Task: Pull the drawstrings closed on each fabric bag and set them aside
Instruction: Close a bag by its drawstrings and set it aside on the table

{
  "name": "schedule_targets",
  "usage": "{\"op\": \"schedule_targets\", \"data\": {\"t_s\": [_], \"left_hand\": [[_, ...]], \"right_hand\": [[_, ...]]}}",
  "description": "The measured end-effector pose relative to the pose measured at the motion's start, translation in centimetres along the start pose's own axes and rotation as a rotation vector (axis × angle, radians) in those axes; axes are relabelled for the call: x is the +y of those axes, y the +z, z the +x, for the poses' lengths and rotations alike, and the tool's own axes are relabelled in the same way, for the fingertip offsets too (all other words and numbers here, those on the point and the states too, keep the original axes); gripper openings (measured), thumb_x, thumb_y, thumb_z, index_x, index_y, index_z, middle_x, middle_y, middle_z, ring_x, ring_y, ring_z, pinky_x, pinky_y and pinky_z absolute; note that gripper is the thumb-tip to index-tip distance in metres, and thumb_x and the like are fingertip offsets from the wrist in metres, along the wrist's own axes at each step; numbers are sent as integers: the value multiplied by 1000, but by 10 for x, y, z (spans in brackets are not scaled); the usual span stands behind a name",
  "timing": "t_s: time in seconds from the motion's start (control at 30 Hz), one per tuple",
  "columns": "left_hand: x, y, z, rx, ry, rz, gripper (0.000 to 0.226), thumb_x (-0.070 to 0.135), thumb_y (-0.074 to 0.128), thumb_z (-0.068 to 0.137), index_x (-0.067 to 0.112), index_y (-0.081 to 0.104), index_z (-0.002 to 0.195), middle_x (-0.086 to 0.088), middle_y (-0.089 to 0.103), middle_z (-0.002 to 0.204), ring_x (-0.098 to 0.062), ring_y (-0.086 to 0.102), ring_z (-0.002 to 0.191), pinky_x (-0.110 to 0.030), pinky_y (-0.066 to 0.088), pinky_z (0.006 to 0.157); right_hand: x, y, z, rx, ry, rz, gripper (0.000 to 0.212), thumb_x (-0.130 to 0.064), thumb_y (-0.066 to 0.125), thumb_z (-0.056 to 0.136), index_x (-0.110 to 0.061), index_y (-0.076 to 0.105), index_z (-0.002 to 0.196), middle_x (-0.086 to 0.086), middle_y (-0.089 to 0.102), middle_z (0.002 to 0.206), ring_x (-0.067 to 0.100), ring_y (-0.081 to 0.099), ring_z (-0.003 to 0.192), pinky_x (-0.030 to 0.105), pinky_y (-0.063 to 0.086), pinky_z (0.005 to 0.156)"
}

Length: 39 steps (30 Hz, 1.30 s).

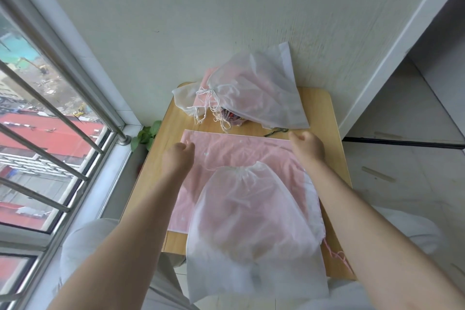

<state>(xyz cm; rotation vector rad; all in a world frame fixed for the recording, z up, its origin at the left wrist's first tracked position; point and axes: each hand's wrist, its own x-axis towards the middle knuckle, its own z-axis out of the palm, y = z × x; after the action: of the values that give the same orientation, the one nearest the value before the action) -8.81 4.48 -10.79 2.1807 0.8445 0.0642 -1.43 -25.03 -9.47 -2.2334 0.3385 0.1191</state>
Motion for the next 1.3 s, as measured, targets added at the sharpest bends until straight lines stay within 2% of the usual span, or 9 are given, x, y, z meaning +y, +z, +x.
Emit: {"op": "schedule_targets", "data": {"t_s": [0.1, 0.23, 0.33, 0.43, 0.57, 0.73, 0.9, 1.13, 1.3], "left_hand": [[14, 7, -10, -84, 122, -76, 64, 37, 58, 89, 18, 36, 146, -2, 52, 133, -21, 48, 122, -42, 41, 103], [16, 11, -13, -154, 227, 60, 88, 34, 59, 89, 17, 5, 157, -4, 20, 161, -23, 17, 148, -45, 20, 119], [20, 13, -14, -136, 206, 230, 44, 34, 49, 95, 1, 56, 124, -13, 57, 128, -30, 40, 135, -36, 36, 104], [23, 12, -24, -233, 70, 386, 70, 52, 28, 98, 0, 70, 77, -7, 68, 61, -25, 70, 75, -30, 49, 77], [25, 16, -40, -385, -13, 382, 68, 58, 45, 93, 7, 51, 138, -16, 73, 93, -14, 53, 51, -25, 43, 56], [33, 21, -50, -305, -105, -254, 22, 21, 62, 90, 4, 74, 82, -6, 65, 70, -17, 54, 60, -22, 43, 56], [52, 11, -56, -467, -165, -877, 35, 21, 41, 104, 2, 65, 87, -11, 64, 69, -26, 65, 67, -34, 55, 69], [53, 21, -65, -389, -100, -449, 37, 24, 44, 100, 12, 55, 66, 5, 33, 47, -13, 28, 44, -22, 26, 47], [49, 21, -65, -151, 16, -197, 40, 22, 44, 98, 12, 56, 62, 1, 45, 55, -15, 41, 51, -26, 30, 50]], "right_hand": [[-18, 8, -10, 9, -164, 30, 41, -25, 57, 87, -13, 53, 126, 2, 53, 129, 22, 53, 111, 35, 45, 91], [-27, 5, -23, -34, -282, -363, 22, -24, 47, 88, -16, 52, 69, 4, 55, 77, 30, 53, 81, 31, 37, 67], [-36, 13, -43, -490, -113, -403, 45, -57, 44, 93, -20, 59, 73, 0, 59, 71, 22, 57, 71, 26, 38, 63], [-29, 38, -51, -601, -82, -301, 42, -55, 58, 90, -16, 58, 75, -2, 56, 70, 14, 54, 65, 27, 39, 59], [-21, 57, -47, -504, -152, -233, 48, -24, 63, 87, -17, 35, 48, -1, 35, 51, 16, 36, 51, 28, 28, 51], [-19, 67, -54, -449, -287, -141, 52, -15, 62, 86, -17, 26, 49, 2, 28, 54, 15, 28, 59, 31, 25, 54], [-19, 70, -53, -406, -246, -131, 45, -16, 61, 87, -18, 35, 50, -1, 29, 58, 14, 30, 62, 30, 26, 55], [-49, 48, -56, -473, 443, 1162, 31, -14, 49, 100, -7, 55, 71, 7, 55, 59, 21, 58, 59, 30, 51, 60], [-46, 48, -54, -426, 419, 767, 29, -15, 43, 88, -19, 33, 61, -5, 19, 49, 11, 13, 37, 20, 14, 39]]}}
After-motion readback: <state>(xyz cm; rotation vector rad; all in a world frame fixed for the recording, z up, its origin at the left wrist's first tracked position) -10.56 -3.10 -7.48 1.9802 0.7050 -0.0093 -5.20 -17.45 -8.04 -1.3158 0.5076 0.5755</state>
